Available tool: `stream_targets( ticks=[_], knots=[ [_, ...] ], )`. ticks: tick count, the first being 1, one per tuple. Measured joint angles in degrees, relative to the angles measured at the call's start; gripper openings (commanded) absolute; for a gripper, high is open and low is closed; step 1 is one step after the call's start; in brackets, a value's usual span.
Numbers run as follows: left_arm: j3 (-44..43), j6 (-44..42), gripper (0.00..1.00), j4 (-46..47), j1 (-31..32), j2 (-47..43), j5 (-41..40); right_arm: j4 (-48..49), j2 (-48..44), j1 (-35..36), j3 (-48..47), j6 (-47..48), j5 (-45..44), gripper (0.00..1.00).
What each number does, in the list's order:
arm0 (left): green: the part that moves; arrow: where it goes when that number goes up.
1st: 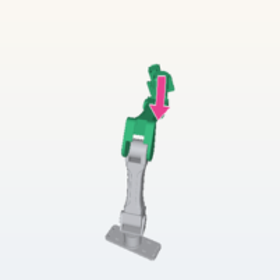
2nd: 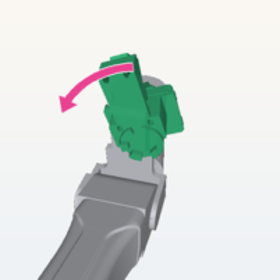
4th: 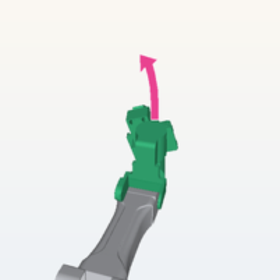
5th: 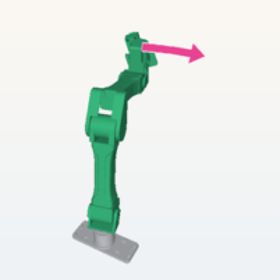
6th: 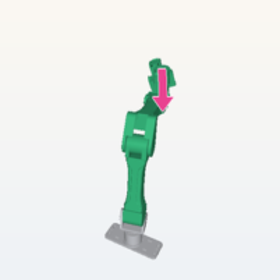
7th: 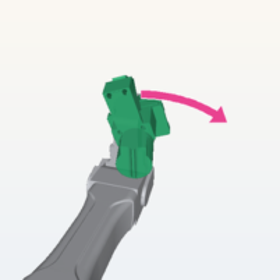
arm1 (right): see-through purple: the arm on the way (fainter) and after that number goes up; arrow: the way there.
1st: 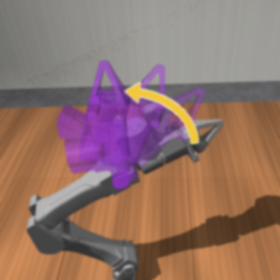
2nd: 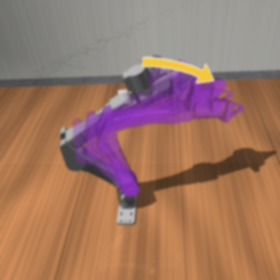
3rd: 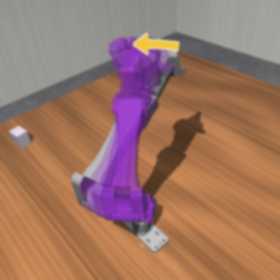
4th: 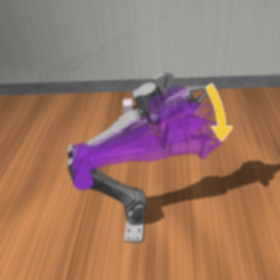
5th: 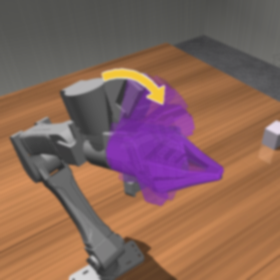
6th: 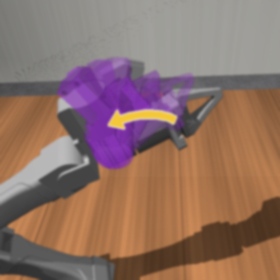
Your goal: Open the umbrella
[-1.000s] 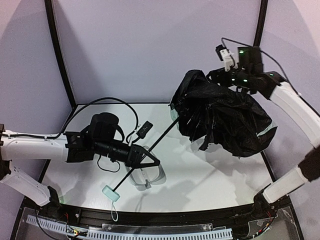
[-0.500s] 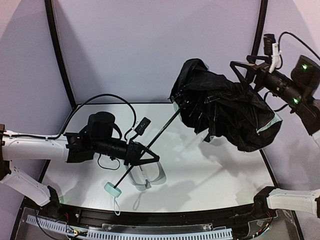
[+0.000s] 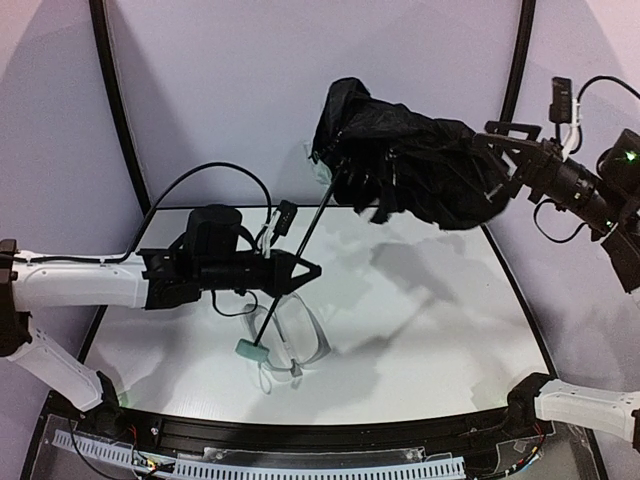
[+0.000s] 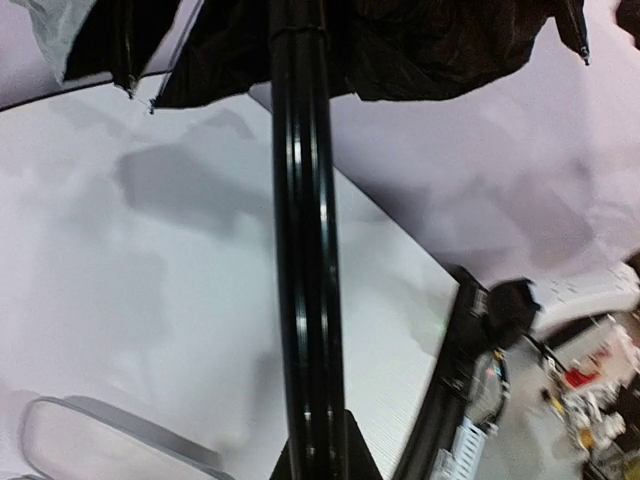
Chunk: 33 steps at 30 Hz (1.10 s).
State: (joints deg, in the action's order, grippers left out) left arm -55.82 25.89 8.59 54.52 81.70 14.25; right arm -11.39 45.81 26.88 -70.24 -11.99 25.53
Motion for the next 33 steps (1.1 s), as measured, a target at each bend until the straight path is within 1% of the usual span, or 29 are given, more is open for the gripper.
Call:
stream_targets(
  ticks=[2, 5, 9, 11, 14, 21, 24, 26, 30, 33],
  knots=[
    [-1.56, 0.03, 0.01, -0.13, -0.01, 1.47, -3.69, 0.10, 1.16, 0.53, 0.49, -2.99, 2.19, 0.99],
    [-3.78, 0.15, 0.01, -0.03, -0.16, 3.70, -7.67, -0.87, 3.15, 2.23, 1.36, -5.96, 2.74, 0.99],
    [-4.54, 0.69, 0.01, 1.63, -0.42, 4.97, -7.11, -2.90, 4.71, 3.93, 3.03, -7.01, 2.84, 0.99],
    [-4.53, 1.23, 0.01, 2.63, -0.35, 4.98, -6.26, -2.02, 4.15, 4.21, 5.25, -8.09, 3.32, 0.99],
    [-4.53, 2.03, 0.01, 4.14, -0.35, 4.98, -5.86, 1.59, 2.84, 4.60, 11.22, -10.79, 5.19, 0.99],
    [-2.99, 3.35, 0.01, 8.23, -0.35, 4.45, -1.92, 6.30, 3.28, 5.96, 19.66, -15.38, 4.82, 0.99],
    [-1.29, 3.75, 0.01, 10.02, -0.35, 3.69, -0.31, 11.37, 4.12, 6.43, 21.97, -17.79, 4.48, 0.99],
    [0.29, 4.27, 0.01, 12.25, -0.35, 3.19, 1.16, 16.68, 5.55, 6.63, 23.72, -19.68, 4.95, 0.99],
    [3.72, 6.61, 0.01, 19.40, -0.37, 2.60, 6.73, 22.29, 8.56, 6.73, 25.97, -21.84, 6.84, 0.99],
    [5.62, 9.64, 0.01, 25.84, -0.51, 2.59, 11.50, 23.74, 7.24, 6.83, 27.41, -21.79, 7.37, 0.99]
  ],
)
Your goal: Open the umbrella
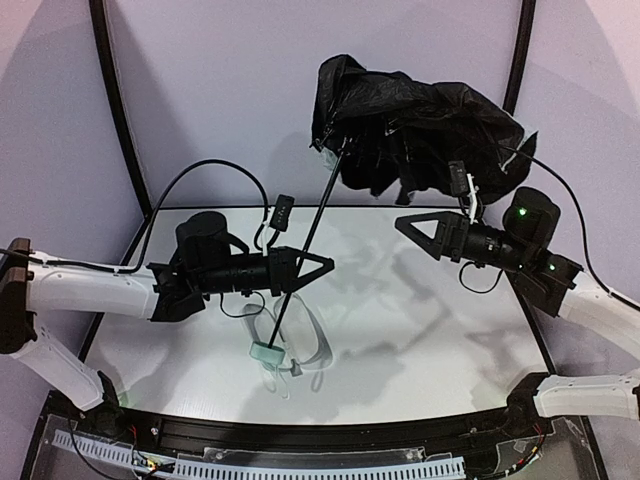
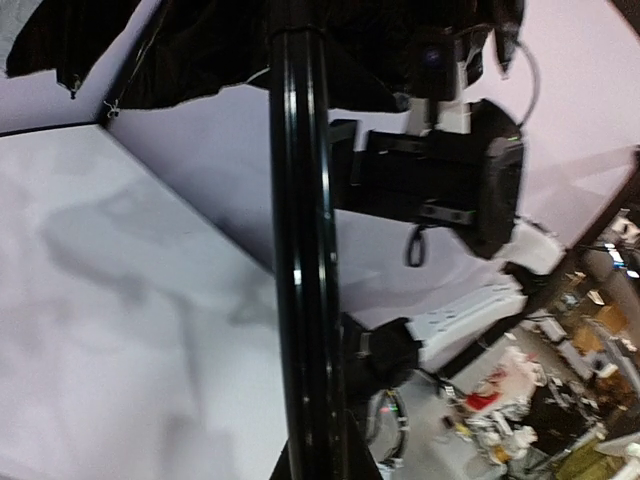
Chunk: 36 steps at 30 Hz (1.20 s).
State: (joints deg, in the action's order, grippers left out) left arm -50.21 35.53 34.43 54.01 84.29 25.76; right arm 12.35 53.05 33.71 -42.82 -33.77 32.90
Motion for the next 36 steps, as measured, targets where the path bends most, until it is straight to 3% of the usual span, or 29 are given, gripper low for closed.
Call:
stream_targets(
  ticks=[11, 20, 30, 33, 36],
  knots=[
    [0.68, 17.01, 0.01, 25.45, -5.96, 7.85, 12.42, 13.45, -10.20, 0.11, 10.77, 0.05, -2.61, 0.99],
    [-0.19, 21.71, 0.01, 27.23, -6.60, 10.80, 16.41, 15.52, -6.52, 2.02, 9.23, 1.48, -3.19, 0.99],
    [-0.37, 16.53, 0.01, 20.21, -6.50, 7.94, 17.57, 17.18, 5.66, 8.47, 3.07, 5.96, -13.28, 0.99],
    [-0.66, 12.11, 0.01, 12.08, -6.08, 4.99, 15.32, 18.90, 7.79, 9.10, 3.16, 5.45, -17.88, 0.99],
    [-3.27, 3.55, 0.01, -2.92, -3.28, 0.91, 4.87, 18.53, 8.14, 9.74, 3.16, 5.43, -22.60, 0.98]
  ],
)
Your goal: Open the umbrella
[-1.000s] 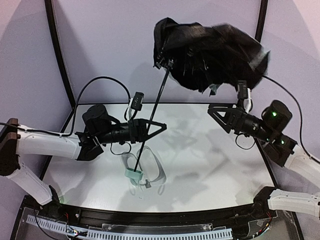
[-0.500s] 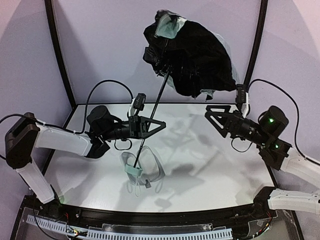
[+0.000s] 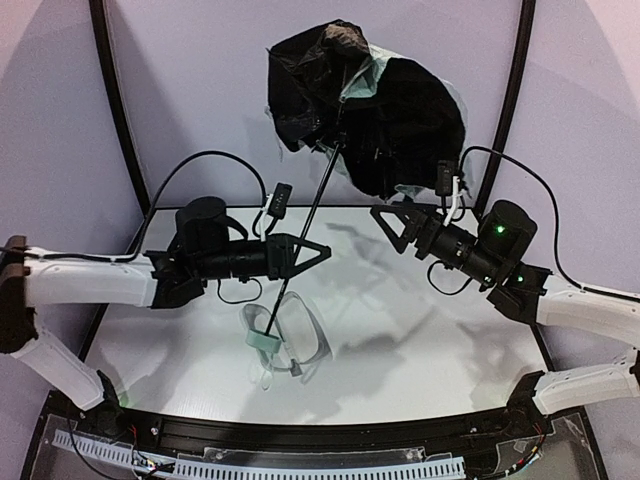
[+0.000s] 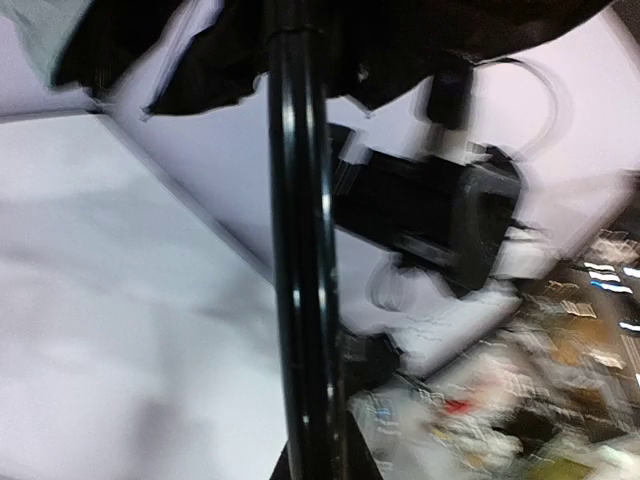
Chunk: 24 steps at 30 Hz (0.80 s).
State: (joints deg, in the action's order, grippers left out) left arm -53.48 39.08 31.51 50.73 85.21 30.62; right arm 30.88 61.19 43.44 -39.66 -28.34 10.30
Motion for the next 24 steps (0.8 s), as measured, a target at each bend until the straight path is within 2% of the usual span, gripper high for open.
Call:
stream_targets(
  ticks=[3, 6, 10, 14, 18, 24],
  knots=[
    [-4.72, -9.46, 0.01, -15.37, 5.80, -3.13, -17.73, -1.68, -0.40, 0.62, 0.00, 0.01, -5.20, 0.99],
    [-8.89, -17.82, 0.01, -26.34, 11.32, -4.79, -34.71, -3.42, -0.66, 0.82, -0.09, 0.09, -9.60, 0.99],
    [-12.43, -24.92, 0.01, -35.49, 14.03, -4.73, -53.72, -5.44, -0.09, 1.17, -0.98, 0.79, -13.36, 0.99],
    [-14.73, -29.61, 0.01, -40.76, 14.84, -2.59, -68.27, -9.86, 1.48, 3.61, -5.42, 6.13, -17.85, 0.99],
    [-14.94, -32.26, 0.01, -44.09, 15.37, -1.54, -75.25, -11.77, 1.70, 7.63, -9.70, 15.19, -20.71, 0.99],
    [-15.08, -34.14, 0.01, -46.46, 15.91, -1.50, -78.57, -11.70, 8.53, 8.70, -20.38, 22.57, -23.85, 0.99]
  ],
)
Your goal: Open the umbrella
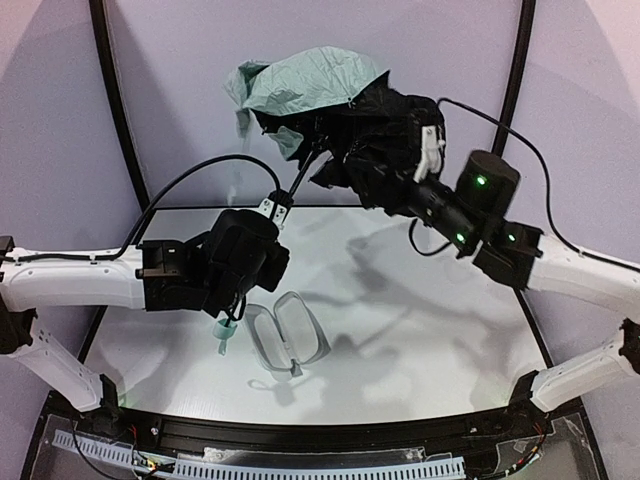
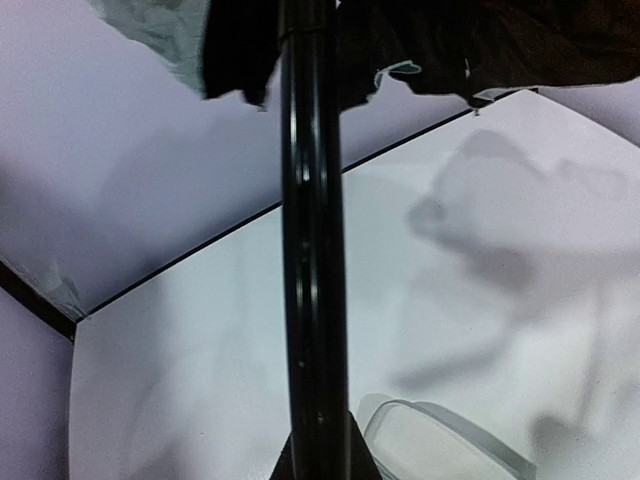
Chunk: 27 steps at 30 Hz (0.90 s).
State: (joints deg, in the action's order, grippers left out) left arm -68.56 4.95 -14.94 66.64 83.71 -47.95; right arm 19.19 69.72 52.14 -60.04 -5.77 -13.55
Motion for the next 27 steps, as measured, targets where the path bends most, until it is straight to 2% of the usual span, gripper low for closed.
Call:
stream_targets(
  ticks=[7, 11, 17, 20, 27],
  knots=[
    [-0.76, -1.34, 0.01, -1.77, 1.86, 1.00, -1.67, -0.58, 12.75, -1.07, -13.04, -2.52, -18.00, 0.99],
    [-0.24, -0.37, 0.01, -2.24, 2.50, 0.30, 1.11, -7.87, 14.54, -6.54, -16.88, -10.78, -19.32, 0.99],
    [2.71, 1.27, 0.01, -2.19, 1.77, -2.57, 10.78, -21.67, 11.71, -17.71, -17.31, -25.36, 1.89, 0.98],
    [4.32, 2.76, 0.01, -2.07, 1.18, -3.86, 15.79, -25.18, 10.27, -20.52, -16.85, -27.07, 10.76, 0.98],
    [6.61, 8.87, 0.01, -3.24, -2.41, -8.66, 24.70, -20.36, 6.53, -24.74, -12.04, -25.79, 31.16, 0.99]
  ],
)
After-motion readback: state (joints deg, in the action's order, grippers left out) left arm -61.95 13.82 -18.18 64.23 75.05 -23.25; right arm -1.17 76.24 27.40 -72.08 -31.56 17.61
